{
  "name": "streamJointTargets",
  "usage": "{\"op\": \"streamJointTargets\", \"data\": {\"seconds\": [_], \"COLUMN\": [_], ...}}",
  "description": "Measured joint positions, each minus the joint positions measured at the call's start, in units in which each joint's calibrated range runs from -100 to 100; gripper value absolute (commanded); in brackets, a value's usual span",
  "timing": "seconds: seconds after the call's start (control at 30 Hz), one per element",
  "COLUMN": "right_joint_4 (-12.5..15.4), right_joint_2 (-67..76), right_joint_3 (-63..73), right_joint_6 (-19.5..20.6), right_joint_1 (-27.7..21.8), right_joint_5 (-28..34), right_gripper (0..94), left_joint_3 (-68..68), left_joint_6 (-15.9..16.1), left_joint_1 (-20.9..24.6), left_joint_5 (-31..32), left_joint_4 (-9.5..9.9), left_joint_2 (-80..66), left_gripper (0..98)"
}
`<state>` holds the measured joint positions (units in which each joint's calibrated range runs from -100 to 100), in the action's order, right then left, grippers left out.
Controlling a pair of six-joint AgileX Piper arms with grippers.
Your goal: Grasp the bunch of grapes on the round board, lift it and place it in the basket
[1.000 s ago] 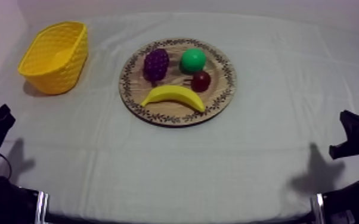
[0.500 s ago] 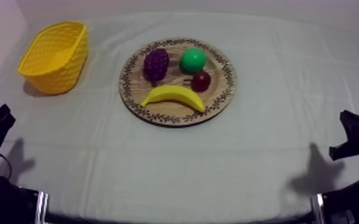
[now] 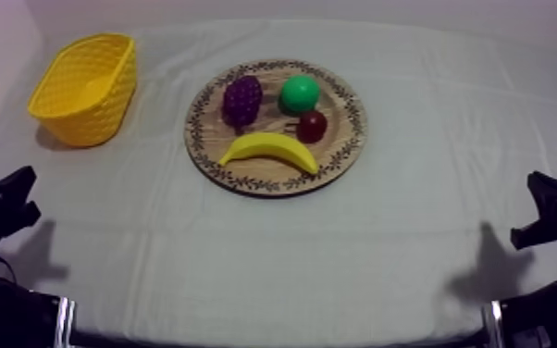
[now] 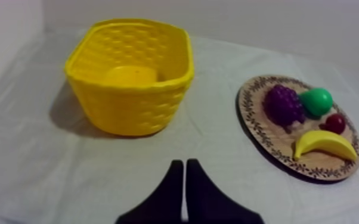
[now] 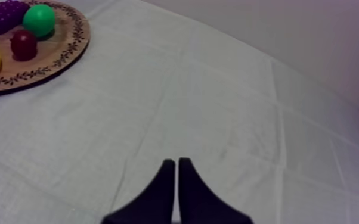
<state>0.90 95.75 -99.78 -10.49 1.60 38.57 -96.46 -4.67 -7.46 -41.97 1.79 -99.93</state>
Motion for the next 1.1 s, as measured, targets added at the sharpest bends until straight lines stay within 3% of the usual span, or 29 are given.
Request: {"op": "streamJointTargets", "data": {"seconds": [0.13, 0.37, 0.43, 0.57, 0.87, 1.1], "right_joint_4": [0.00, 0.00, 0.00, 0.00, 0.00, 0.00], "right_joint_2": [0.00, 0.00, 0.00, 0.00, 0.00, 0.00], "right_joint_3": [0.00, 0.00, 0.00, 0.00, 0.00, 0.00], "right_joint_6": [-0.07, -0.17, -0.17, -0.20, -0.21, -0.26], "right_joint_1": [0.00, 0.00, 0.00, 0.00, 0.00, 0.00], "right_joint_5": [0.00, 0.00, 0.00, 0.00, 0.00, 0.00], "right_gripper": [0.3, 0.3, 0.3, 0.3, 0.3, 0.3], "left_joint_3": [1.56, 9.34, 13.15, 22.28, 47.85, 64.61], "left_joint_6": [2.90, 7.57, 8.24, 8.07, 3.50, -1.83], "left_joint_1": [-0.18, 1.55, 1.94, 2.49, 1.27, -2.82], "left_joint_5": [-2.07, -4.06, -5.55, -10.76, -28.93, -35.11], "left_joint_4": [-1.79, -7.86, -9.65, -11.40, -10.80, -7.02], "left_joint_2": [2.42, 15.53, 20.51, 30.44, 54.05, 70.70], "left_gripper": [0.1, 0.0, 0.0, 0.0, 0.0, 0.0]}}
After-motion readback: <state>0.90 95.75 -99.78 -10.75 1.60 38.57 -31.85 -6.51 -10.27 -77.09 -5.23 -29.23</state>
